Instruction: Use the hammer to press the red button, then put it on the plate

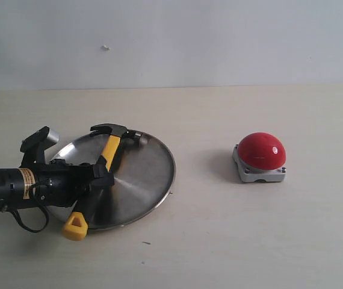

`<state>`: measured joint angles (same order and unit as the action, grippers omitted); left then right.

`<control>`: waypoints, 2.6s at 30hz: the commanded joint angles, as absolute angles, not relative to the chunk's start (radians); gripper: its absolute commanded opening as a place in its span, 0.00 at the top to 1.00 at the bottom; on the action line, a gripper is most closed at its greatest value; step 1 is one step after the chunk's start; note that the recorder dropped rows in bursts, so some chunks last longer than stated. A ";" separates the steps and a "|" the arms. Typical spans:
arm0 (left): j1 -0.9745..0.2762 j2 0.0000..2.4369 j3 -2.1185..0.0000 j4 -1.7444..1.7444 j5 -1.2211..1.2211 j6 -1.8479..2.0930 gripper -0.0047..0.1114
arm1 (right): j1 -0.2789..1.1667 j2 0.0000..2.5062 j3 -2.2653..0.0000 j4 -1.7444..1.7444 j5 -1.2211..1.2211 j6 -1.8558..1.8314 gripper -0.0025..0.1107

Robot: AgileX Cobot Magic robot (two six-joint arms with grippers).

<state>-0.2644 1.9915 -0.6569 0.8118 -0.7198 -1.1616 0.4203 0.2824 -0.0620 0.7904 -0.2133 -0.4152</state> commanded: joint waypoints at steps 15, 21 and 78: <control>-0.268 1.976 -0.663 0.798 -0.735 -1.210 0.47 | 0.419 0.276 -0.056 0.785 -0.216 -0.417 0.98; -0.264 1.953 -0.663 0.798 -0.737 -1.208 0.46 | 0.419 0.276 -0.056 0.786 -0.216 -0.417 0.98; -0.262 0.446 -0.290 0.930 -0.136 -1.127 0.96 | 0.419 0.276 -0.056 0.786 -0.216 -0.417 0.98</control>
